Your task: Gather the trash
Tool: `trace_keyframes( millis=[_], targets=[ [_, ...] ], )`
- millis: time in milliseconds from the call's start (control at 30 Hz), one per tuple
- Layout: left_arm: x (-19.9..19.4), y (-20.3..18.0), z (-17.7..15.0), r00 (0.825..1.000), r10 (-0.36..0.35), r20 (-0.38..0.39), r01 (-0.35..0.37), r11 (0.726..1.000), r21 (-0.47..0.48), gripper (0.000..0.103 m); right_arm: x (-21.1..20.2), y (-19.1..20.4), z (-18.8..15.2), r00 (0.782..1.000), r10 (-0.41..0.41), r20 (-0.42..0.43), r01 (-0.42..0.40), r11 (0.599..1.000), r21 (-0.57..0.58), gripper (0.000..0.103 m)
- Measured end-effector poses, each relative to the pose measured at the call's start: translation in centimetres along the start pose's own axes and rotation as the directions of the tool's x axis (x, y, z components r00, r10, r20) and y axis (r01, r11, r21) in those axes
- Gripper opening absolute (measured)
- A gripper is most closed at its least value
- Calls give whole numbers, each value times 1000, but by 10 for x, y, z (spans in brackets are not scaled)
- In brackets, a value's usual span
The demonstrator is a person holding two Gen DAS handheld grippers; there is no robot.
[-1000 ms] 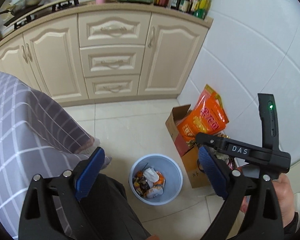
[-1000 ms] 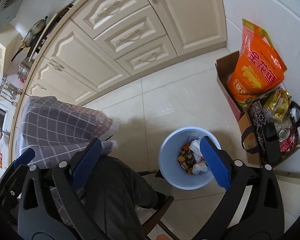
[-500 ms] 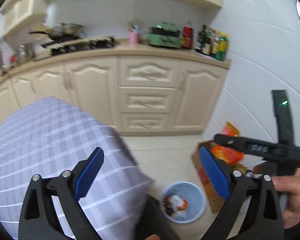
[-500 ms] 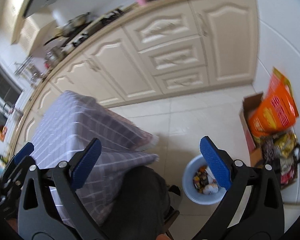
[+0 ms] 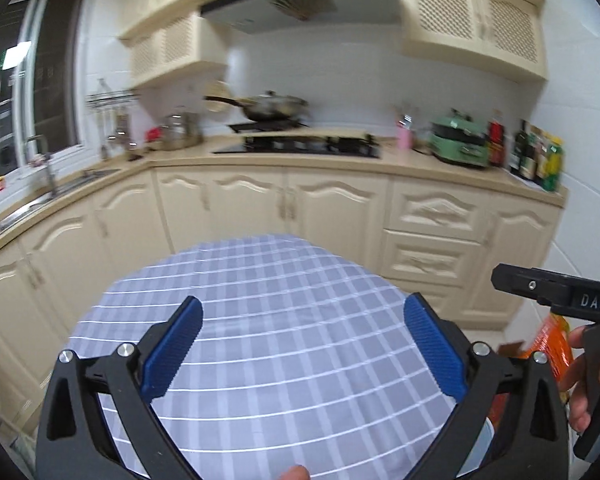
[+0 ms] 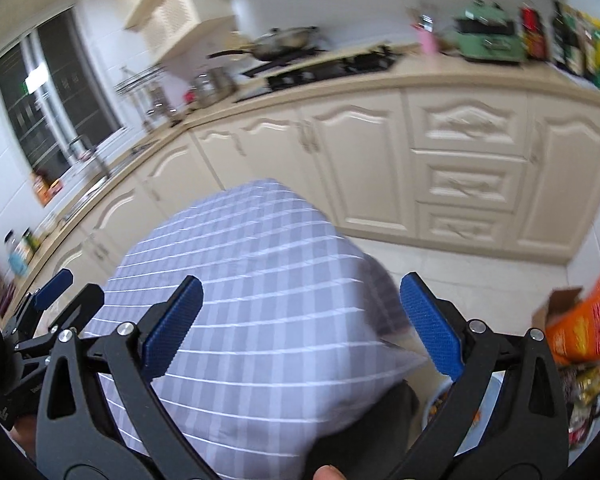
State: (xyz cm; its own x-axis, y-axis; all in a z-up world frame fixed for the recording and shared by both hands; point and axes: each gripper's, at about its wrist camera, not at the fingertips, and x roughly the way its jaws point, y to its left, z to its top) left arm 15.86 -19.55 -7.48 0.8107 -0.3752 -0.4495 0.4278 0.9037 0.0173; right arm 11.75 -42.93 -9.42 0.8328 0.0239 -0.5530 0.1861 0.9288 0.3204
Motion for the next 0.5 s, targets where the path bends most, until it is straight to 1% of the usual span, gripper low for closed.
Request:
trace_keyframes(
  millis=[167,300,500],
  targets=[
    [-25,41,5,997,72,41,-70,997,-45,98,0,54,6,999,33,34,-30,996,-80,97],
    [-52,68,8,987,135,86,-129,988,-81,98,-4,97,8,997,43,70,-33,989,-142,97],
    [-86,100,13,972,197,127,-179,974,-143,98,-12,136,10,991,62,121,-40,984,-176,97]
  ],
)
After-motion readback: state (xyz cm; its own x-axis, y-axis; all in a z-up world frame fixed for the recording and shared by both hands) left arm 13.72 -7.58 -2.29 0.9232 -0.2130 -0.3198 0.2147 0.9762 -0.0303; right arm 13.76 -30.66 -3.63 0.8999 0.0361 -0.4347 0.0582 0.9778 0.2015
